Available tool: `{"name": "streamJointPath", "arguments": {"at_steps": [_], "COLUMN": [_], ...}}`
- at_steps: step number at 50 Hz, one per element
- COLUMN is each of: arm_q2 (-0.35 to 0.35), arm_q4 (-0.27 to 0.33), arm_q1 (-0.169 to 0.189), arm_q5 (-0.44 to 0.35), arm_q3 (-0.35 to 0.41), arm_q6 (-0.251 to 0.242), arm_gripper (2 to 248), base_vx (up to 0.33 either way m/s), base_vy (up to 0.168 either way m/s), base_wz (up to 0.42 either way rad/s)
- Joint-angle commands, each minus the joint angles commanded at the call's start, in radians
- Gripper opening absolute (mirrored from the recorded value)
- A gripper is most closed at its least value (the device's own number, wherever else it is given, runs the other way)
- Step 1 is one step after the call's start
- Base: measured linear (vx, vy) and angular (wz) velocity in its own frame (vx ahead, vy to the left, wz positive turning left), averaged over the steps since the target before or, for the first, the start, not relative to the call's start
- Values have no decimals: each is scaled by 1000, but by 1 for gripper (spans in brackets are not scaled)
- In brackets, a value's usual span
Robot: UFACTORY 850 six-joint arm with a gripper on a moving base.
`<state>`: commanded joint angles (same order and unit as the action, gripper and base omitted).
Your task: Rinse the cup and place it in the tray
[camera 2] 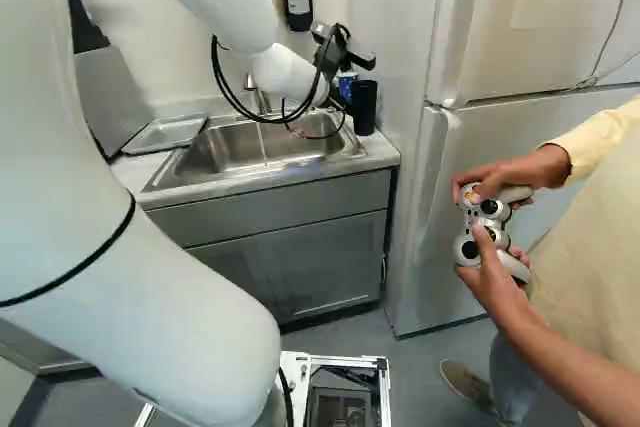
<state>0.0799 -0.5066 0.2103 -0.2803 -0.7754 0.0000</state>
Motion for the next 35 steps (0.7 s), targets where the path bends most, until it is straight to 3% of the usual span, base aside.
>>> {"name": "streamJointPath", "arguments": {"at_steps": [35], "arm_q2": [-150], "arm_q4": [0], "arm_q1": [29], "arm_q5": [0], "arm_q3": [-133], "arm_q6": [0], "arm_gripper": [247], "base_vx": [0], "base_vy": [0], "base_wz": [0]}}
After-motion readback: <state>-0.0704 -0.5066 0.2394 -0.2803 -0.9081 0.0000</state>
